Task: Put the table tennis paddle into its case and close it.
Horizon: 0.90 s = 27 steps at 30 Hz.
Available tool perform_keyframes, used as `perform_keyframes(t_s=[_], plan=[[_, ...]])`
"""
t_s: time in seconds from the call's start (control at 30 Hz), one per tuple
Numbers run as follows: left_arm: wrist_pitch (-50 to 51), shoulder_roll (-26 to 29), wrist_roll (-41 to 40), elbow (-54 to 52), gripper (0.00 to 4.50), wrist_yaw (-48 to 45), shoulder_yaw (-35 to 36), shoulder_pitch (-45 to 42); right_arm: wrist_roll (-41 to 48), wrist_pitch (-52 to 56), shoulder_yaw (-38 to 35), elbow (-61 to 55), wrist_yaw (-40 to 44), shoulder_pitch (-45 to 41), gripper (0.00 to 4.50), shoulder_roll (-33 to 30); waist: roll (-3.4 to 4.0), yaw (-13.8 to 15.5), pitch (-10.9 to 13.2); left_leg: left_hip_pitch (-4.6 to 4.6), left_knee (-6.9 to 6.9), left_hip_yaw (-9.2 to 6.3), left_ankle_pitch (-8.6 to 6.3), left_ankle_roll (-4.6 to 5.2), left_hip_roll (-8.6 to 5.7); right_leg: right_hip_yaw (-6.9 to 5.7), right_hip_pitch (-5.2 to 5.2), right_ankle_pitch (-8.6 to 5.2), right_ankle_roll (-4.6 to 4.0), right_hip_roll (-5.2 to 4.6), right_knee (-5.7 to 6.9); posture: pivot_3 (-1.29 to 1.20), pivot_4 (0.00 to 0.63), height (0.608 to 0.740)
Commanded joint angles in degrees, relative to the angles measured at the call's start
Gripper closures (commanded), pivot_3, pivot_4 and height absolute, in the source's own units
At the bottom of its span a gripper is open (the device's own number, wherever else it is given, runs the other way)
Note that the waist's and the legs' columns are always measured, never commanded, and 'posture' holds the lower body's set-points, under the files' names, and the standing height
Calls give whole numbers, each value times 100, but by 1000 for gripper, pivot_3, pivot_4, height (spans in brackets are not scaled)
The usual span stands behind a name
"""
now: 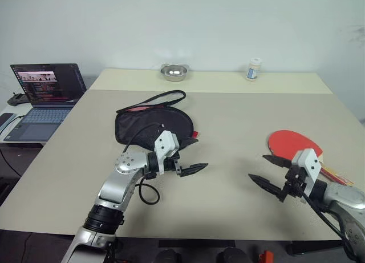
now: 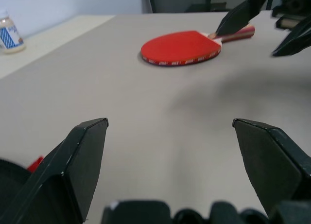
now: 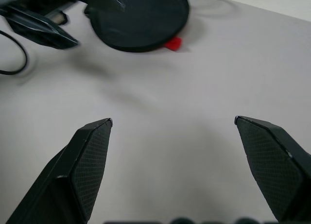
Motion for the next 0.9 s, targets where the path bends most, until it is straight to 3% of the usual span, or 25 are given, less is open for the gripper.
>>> perform_keyframes(t_s=[0.03, 0.37, 0.53, 0.77, 0.9], plan=[[-236, 76, 30, 230, 0, -12, 159, -242, 208, 216, -326, -477, -171, 99, 53, -85, -1, 3, 0, 0, 1, 0, 0, 0, -1, 0, 0, 0, 0, -1, 0, 0, 150, 740], [-340, 909, -212, 999, 0, -761, 626, -599, 762, 861, -674, -1099, -549, 62, 53, -149, -4, -11, -1, 0, 0, -3, 0, 0, 0, -4, 0, 0, 0, 1, -1, 0, 150, 740], [-599, 1224, -54, 1599, 0, -560, 930, -894, 656, 747, -342, -1014, -550, -123, 53, -99, -10, -7, 3, -1, 1, -4, 0, 1, -1, -7, 0, 0, 0, -1, -1, 0, 150, 740], [-2524, 1353, 1292, 3938, 0, -181, 413, -1779, 687, 714, -1, -1052, -519, -582, 53, -76, -14, -1, 2, -7, 1, -7, -1, 3, -4, -16, 0, 0, 1, 0, -5, 0, 150, 740], [-2969, 1301, 1496, 4729, 0, -540, 214, -2157, 640, 742, 140, -1102, -674, -734, 53, 0, -22, -2, 4, -16, 1, -9, -1, 2, -4, -22, -4, 0, 1, -1, -12, 0, 150, 740]])
